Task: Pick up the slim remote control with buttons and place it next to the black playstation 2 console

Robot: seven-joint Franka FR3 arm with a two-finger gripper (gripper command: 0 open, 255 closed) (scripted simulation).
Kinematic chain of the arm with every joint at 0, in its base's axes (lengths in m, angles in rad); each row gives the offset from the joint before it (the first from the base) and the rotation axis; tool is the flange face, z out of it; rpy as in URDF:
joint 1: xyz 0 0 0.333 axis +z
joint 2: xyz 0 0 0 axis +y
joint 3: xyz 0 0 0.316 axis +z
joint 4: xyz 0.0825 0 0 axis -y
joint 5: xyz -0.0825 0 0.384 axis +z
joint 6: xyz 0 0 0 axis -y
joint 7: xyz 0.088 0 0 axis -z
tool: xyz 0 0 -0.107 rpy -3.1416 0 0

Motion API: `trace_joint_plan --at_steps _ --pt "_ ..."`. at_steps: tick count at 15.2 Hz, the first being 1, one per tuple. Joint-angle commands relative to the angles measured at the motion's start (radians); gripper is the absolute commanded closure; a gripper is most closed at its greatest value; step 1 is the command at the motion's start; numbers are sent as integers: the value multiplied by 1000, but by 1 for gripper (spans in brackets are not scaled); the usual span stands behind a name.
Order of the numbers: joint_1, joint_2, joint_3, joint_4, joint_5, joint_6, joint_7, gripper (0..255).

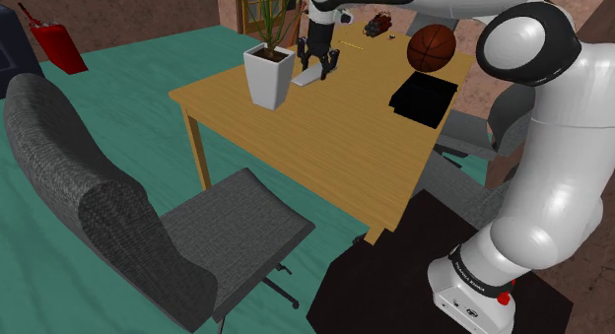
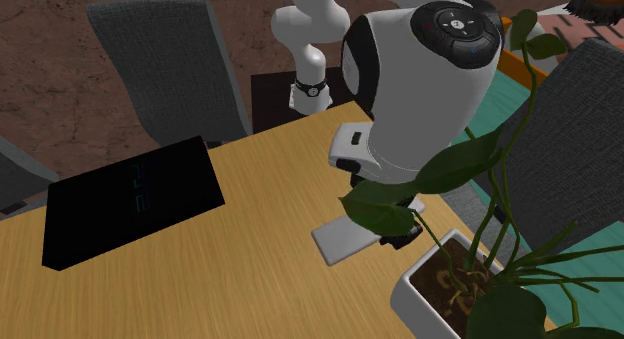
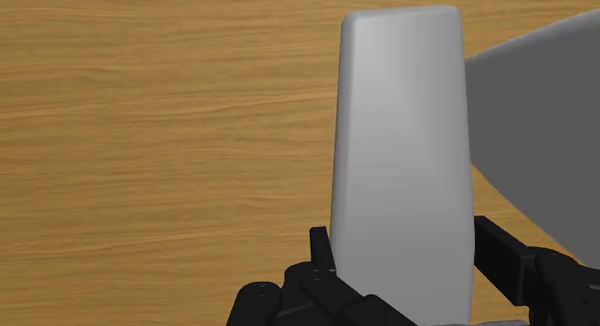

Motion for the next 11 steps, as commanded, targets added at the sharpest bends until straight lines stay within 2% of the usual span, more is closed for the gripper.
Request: trace_joint_plan --at_steps 1,11 --pt "-31 -12 -9 -14 7 4 -39 255" --pt "-178 14 -62 33 29 -11 -242 255"
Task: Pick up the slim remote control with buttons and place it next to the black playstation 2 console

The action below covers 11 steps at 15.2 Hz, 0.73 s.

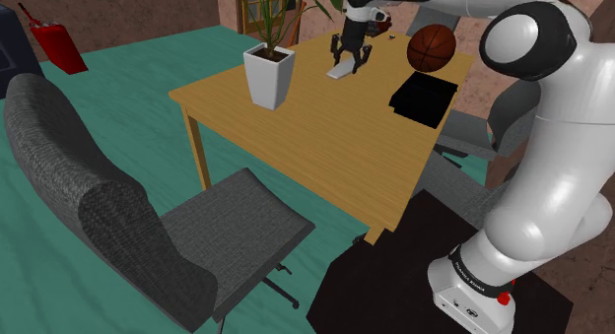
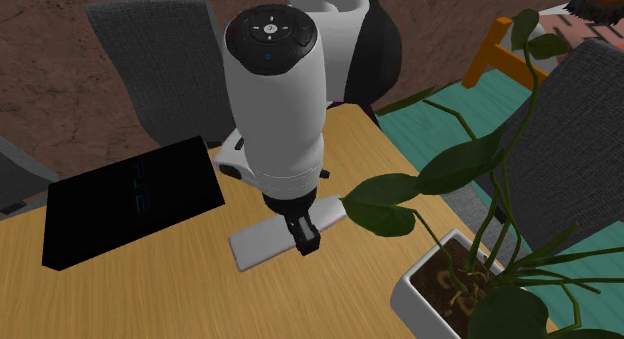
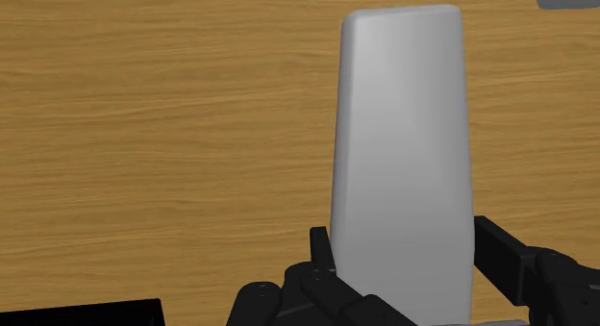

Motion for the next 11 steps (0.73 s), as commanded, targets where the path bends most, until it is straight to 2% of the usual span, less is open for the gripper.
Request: trace_joint_plan --at_steps 1,6,11 --pt "-30 23 -12 39 3 -14 -45 255" --pt "-99 85 -36 139 10 -51 -142 255" --pt "-163 188 -58 308 15 -117 -234 255"
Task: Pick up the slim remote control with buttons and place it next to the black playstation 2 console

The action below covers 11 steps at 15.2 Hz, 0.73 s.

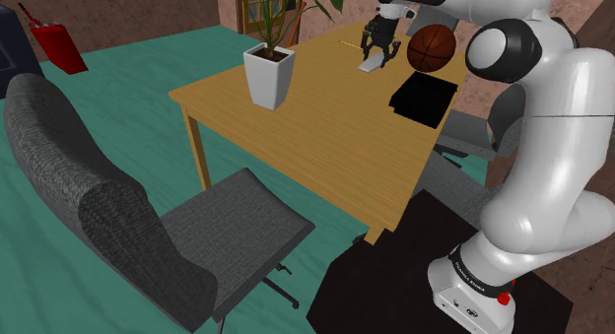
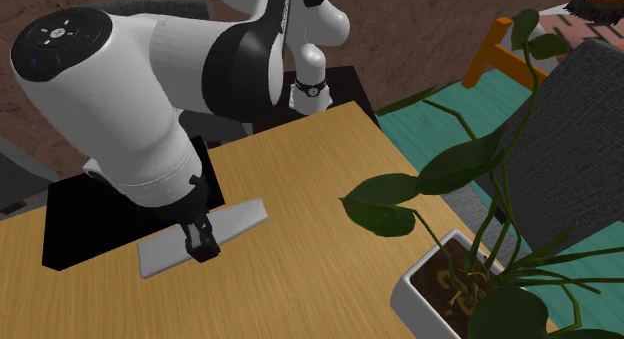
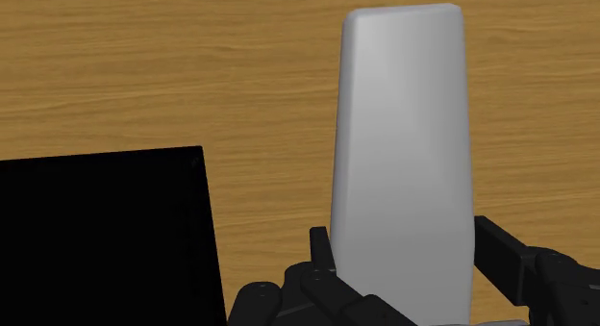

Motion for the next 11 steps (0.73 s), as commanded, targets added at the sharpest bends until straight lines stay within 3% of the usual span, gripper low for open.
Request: trace_joint_plan --at_steps 1,5,11 --pt "-21 72 -8 119 0 -46 -36 255" --pt "-60 223 -21 378 1 -154 -98 255" --pt "-68 163 -20 192 3 -28 -95 255"
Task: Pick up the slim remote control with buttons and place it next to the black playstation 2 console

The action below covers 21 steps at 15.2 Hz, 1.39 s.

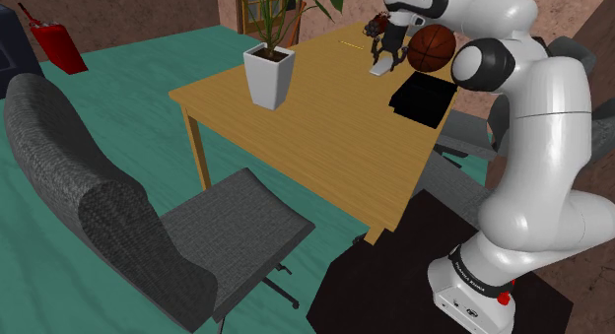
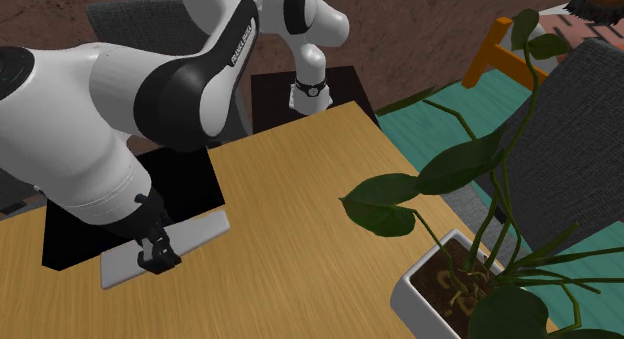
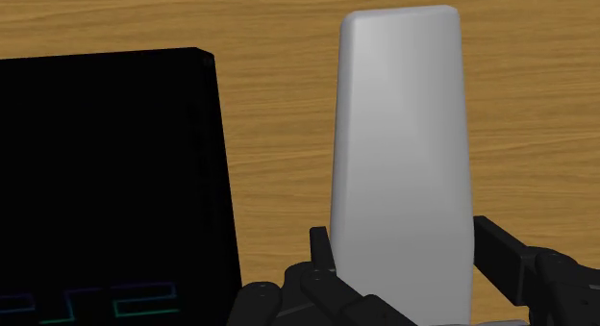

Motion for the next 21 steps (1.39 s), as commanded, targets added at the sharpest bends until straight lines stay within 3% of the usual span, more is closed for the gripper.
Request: trace_joint_plan --at_steps 1,10,21 --pt "-1 -7 0 -42 0 36 1 255" --pt "-6 -22 0 -189 0 168 4 255" --pt "-9 0 -1 -295 -3 295 7 255"
